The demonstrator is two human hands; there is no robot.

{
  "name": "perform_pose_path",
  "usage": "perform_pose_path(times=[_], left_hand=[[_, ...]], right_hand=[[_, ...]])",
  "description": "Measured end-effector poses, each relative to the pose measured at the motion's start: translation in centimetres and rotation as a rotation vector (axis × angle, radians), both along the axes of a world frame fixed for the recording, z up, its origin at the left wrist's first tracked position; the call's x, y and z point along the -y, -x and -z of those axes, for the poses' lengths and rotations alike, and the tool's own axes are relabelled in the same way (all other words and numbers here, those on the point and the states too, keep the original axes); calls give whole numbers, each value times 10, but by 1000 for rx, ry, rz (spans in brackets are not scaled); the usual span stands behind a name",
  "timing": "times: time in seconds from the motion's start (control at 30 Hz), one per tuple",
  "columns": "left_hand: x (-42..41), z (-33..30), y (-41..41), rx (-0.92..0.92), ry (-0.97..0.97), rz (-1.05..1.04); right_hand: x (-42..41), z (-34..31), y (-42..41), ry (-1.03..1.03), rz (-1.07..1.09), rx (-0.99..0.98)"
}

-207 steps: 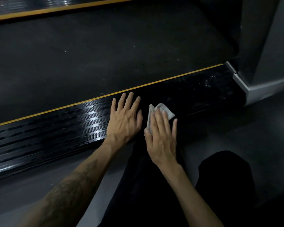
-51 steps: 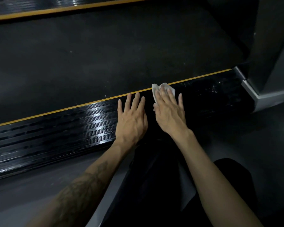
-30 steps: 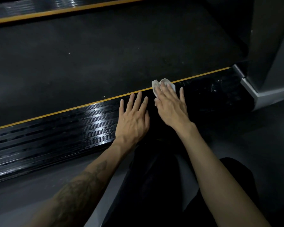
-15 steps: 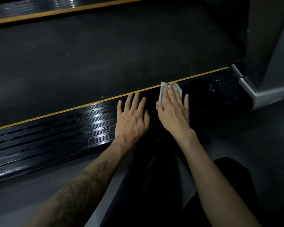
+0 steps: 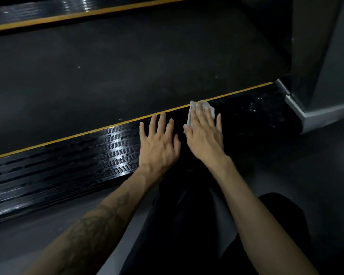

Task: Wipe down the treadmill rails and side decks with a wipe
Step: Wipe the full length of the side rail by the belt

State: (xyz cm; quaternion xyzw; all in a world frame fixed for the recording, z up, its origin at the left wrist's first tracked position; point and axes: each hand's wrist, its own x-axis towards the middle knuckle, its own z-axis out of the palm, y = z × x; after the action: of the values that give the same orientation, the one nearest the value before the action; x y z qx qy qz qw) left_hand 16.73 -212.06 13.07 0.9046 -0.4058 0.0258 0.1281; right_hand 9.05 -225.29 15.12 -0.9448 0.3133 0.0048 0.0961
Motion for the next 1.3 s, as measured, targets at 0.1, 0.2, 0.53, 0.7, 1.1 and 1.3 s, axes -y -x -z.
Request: perform_pose_path(times=[0.1,0.2,0.53,0.7,1.1,1.3], left_hand=[[1,1,1,6,-1,3],[2,2,2,10,-6,1],[6,2,4,18,9,-13],[6,1,5,-6,13,-12],[7,0,5,-20,4,4],[7,1,5,1,14,15]], right_hand=[[14,-2,-4,3,-64,15],[20,-2,1,18,-4,-21],[18,-3,-4,-25,-20,-11],[-5,-2,4,42,81,-59],[-7,0,15,36,106,-31],[13,0,4,-26,-15,4]])
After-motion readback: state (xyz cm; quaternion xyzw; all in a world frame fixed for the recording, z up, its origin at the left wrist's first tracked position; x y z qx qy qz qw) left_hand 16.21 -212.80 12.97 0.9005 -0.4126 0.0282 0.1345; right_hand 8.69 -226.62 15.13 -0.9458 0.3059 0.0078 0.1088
